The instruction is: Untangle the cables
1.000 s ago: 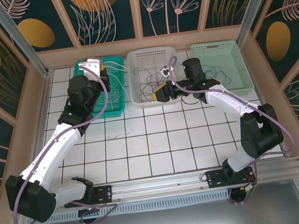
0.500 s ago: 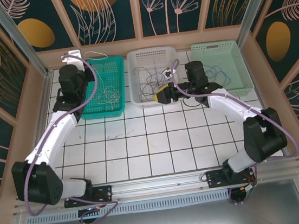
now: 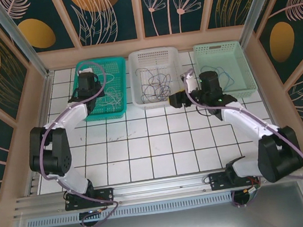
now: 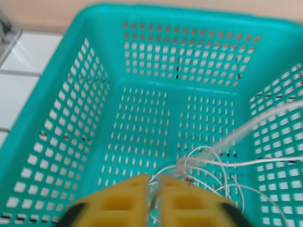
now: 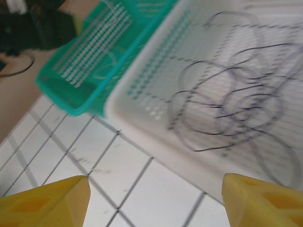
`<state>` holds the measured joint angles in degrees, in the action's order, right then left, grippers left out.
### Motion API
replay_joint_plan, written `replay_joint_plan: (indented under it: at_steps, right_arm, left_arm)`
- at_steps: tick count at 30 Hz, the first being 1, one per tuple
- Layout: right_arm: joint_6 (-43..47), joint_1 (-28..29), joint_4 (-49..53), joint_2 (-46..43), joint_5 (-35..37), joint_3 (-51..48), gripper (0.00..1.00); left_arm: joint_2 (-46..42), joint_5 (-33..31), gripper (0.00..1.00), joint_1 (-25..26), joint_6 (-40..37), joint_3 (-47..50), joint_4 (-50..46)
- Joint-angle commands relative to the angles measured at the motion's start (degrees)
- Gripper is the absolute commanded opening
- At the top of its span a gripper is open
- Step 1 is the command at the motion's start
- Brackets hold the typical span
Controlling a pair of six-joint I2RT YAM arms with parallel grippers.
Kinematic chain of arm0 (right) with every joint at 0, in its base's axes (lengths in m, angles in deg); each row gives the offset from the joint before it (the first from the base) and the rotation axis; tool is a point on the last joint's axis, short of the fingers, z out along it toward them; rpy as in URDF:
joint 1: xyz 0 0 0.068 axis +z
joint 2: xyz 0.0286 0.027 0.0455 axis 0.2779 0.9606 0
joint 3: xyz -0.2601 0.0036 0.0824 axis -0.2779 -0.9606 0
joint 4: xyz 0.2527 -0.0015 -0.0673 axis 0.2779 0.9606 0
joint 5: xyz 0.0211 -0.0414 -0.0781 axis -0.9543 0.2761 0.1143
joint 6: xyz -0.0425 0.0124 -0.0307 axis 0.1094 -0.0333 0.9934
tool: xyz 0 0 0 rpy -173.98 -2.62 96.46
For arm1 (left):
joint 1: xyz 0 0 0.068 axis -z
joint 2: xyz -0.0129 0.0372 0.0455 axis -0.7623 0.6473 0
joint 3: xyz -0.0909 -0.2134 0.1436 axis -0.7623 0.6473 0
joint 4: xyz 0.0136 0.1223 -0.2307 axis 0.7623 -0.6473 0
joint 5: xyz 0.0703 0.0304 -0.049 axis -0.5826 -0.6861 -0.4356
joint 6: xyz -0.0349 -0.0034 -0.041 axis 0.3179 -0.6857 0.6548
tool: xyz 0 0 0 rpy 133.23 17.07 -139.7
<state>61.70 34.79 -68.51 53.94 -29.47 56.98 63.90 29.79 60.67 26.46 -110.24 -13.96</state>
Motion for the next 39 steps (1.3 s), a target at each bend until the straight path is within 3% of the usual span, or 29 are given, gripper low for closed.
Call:
replay_joint_plan:
  at_steps: [1,4,5,10,13,16,22,31,39]
  right_arm:
    - [-1.7,-2.7,-4.7,-5.9,9.2,-3.9,0.77]
    - [-1.5,-5.0,-5.5,-9.1,13.6,-6.6,0.8]
    - [-1.7,-5.8,-5.5,-9.4,15.4,-7.3,0.81]
    - [-0.6,-10.7,-8.7,-12.1,29.5,-13.0,0.82]
    - [3.2,-12.0,-21.7,-17.6,35.4,-23.0,0.83]
    - [2.7,-14.7,-37.7,-17.8,39.4,-32.5,0.84]
    - [1.2,-18.6,-60.8,-4.7,40.0,-38.7,0.83]
    - [2.4,-21.1,-74.8,16.3,32.7,-34.5,0.79]
    - [3.3,-21.1,-71.4,15.9,30.7,-33.3,0.83]
  left_arm:
    - [0.6,2.0,0.55,-0.5,3.8,-1.2,-2.2]
    - [-0.6,3.6,0.95,-0.5,4.9,-1.0,-2.3]
    - [-1.3,3.8,0.99,-0.5,5.3,-0.9,-2.3]
    - [-7.1,1.5,0.99,-0.5,5.4,1.2,-4.3]
    - [-13.1,0.8,0.99,-0.5,3.8,7.9,0.5]
    - [-17.9,-1.7,0.99,-0.5,1.7,15.4,5.7]
    - [-23.7,-6.7,0.99,-0.5,-4.6,27.9,18.5]
    - [-25.7,-2.0,0.99,-0.5,-15.3,48.1,54.4]
    - [-18.0,-1.9,0.99,-1.2,-17.7,50.5,65.8]
